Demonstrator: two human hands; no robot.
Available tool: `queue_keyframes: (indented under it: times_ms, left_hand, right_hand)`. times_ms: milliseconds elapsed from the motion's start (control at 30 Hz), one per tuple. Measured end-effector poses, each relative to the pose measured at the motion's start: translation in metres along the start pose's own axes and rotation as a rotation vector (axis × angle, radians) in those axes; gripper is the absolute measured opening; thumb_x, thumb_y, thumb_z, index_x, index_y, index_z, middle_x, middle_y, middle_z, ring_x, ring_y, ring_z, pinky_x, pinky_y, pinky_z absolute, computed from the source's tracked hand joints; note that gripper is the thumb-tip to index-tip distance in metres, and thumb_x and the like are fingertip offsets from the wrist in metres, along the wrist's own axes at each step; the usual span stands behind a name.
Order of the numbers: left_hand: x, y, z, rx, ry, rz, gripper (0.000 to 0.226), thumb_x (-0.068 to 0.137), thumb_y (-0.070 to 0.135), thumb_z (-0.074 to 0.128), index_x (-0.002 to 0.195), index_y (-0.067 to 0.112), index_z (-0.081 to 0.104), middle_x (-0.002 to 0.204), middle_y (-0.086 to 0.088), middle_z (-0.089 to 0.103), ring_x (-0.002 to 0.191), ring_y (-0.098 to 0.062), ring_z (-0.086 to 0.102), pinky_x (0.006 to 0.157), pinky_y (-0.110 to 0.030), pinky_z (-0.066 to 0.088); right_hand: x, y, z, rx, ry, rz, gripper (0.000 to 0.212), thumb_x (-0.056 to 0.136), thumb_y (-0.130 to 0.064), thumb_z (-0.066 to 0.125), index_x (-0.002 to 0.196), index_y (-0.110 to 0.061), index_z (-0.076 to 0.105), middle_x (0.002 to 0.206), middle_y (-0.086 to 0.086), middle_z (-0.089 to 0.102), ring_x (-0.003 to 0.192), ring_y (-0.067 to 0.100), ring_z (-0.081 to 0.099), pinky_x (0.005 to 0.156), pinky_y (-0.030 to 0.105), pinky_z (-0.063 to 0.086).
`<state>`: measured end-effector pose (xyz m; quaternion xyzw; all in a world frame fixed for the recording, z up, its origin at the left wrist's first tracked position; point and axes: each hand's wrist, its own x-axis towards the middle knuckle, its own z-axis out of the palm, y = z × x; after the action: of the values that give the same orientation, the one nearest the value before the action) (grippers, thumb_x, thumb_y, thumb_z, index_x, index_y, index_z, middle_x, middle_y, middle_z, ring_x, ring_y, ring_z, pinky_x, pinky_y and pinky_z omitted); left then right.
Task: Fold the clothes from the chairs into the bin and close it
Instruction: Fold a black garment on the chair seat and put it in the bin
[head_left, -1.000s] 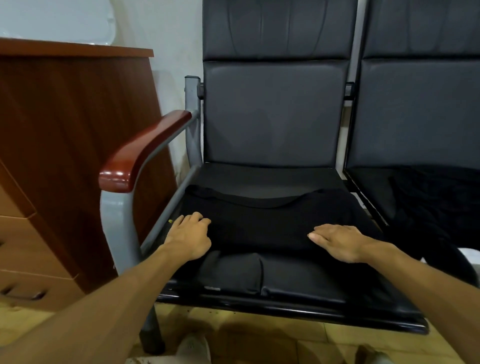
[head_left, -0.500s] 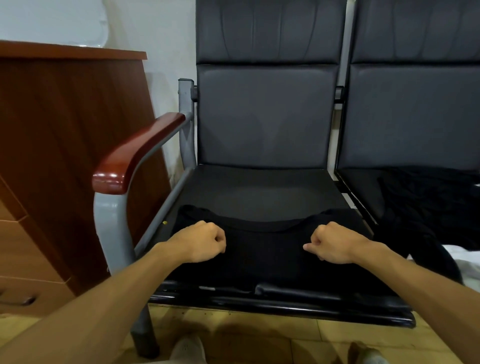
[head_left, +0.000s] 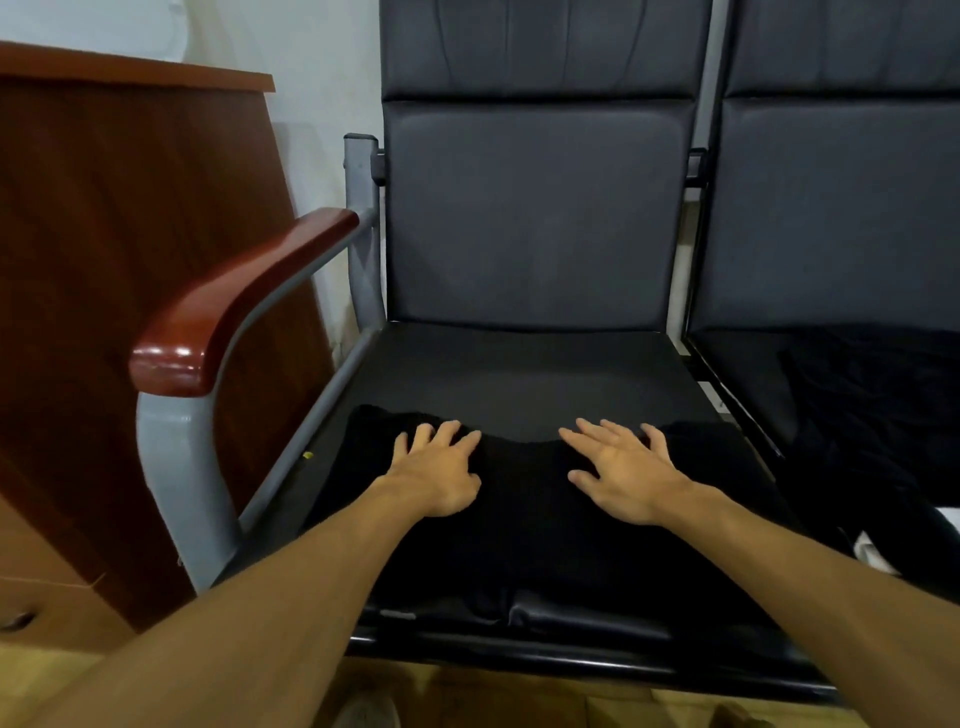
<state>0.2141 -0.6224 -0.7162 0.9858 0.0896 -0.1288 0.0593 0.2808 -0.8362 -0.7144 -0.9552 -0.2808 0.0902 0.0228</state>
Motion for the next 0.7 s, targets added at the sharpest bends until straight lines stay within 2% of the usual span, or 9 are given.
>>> queue_keyframes:
  times_ms: [67, 133, 300, 433, 533, 600, 700]
  left_hand:
    - [0.005, 0.0, 0.004, 0.015, 0.032, -0.064, 0.068, 0.099, 0.036, 0.041, 0.155, 0.029, 0.002, 0.162, 0.0, -0.01, 0.148, -0.029, -0.008, 0.119, -0.051, -0.003]
    - [0.007, 0.001, 0.009, 0.015, 0.06, -0.083, 0.07, 0.099, 0.035, 0.04, 0.155, 0.028, -0.001, 0.162, 0.0, -0.014, 0.148, -0.029, -0.013, 0.118, -0.051, -0.006]
    - [0.001, 0.014, 0.012, 0.02, 0.105, 0.072, 0.06, 0.102, 0.034, 0.035, 0.155, 0.024, 0.008, 0.163, 0.0, -0.006, 0.149, -0.023, -0.006, 0.12, -0.042, -0.003]
    - [-0.011, 0.034, 0.014, -0.071, -0.02, 0.17, 0.057, 0.103, 0.043, 0.029, 0.155, 0.028, 0.01, 0.163, 0.004, -0.004, 0.15, -0.019, -0.005, 0.121, -0.042, -0.002]
    - [-0.02, 0.034, 0.016, -0.077, -0.156, 0.125, 0.054, 0.103, 0.048, 0.021, 0.154, 0.034, 0.01, 0.162, 0.008, -0.005, 0.149, -0.018, -0.008, 0.12, -0.046, -0.004]
    - [-0.024, 0.025, 0.016, -0.071, -0.214, 0.083, 0.052, 0.103, 0.049, 0.017, 0.153, 0.038, 0.009, 0.162, 0.011, -0.004, 0.149, -0.016, -0.01, 0.118, -0.048, -0.006]
    - [-0.029, 0.011, 0.012, -0.087, -0.248, 0.048, 0.051, 0.103, 0.046, 0.017, 0.153, 0.038, 0.011, 0.162, 0.012, -0.002, 0.149, -0.012, -0.008, 0.119, -0.048, -0.005]
  right_hand:
    - [-0.002, 0.004, 0.001, -0.03, 0.01, 0.034, 0.061, 0.102, -0.044, 0.034, 0.155, -0.028, 0.009, 0.163, -0.005, 0.004, 0.15, 0.018, -0.002, 0.117, 0.052, -0.007]
    - [-0.006, 0.009, 0.002, -0.065, 0.029, 0.055, 0.061, 0.102, -0.044, 0.034, 0.155, -0.024, 0.01, 0.163, -0.004, 0.003, 0.15, 0.018, -0.003, 0.117, 0.053, -0.007]
    - [-0.025, 0.024, -0.001, -0.067, 0.018, 0.1, 0.059, 0.102, -0.044, 0.035, 0.154, -0.022, 0.018, 0.163, -0.002, 0.006, 0.15, 0.018, -0.001, 0.119, 0.051, -0.002]
    - [-0.046, 0.046, 0.002, -0.045, 0.008, 0.149, 0.063, 0.102, -0.044, 0.033, 0.155, -0.018, 0.011, 0.163, -0.001, -0.001, 0.15, 0.019, -0.004, 0.12, 0.045, 0.0]
    - [-0.06, 0.062, 0.003, -0.045, -0.028, 0.207, 0.068, 0.102, -0.05, 0.027, 0.155, -0.015, 0.002, 0.162, 0.002, -0.011, 0.148, 0.02, -0.014, 0.12, 0.041, -0.003]
    - [-0.065, 0.066, 0.003, -0.072, -0.074, 0.247, 0.07, 0.101, -0.054, 0.021, 0.155, -0.017, -0.002, 0.161, 0.002, -0.016, 0.147, 0.02, -0.019, 0.119, 0.043, -0.007]
    - [-0.065, 0.06, 0.003, -0.11, -0.102, 0.272, 0.069, 0.1, -0.056, 0.018, 0.155, -0.018, -0.001, 0.161, 0.003, -0.015, 0.147, 0.023, -0.018, 0.12, 0.046, -0.006]
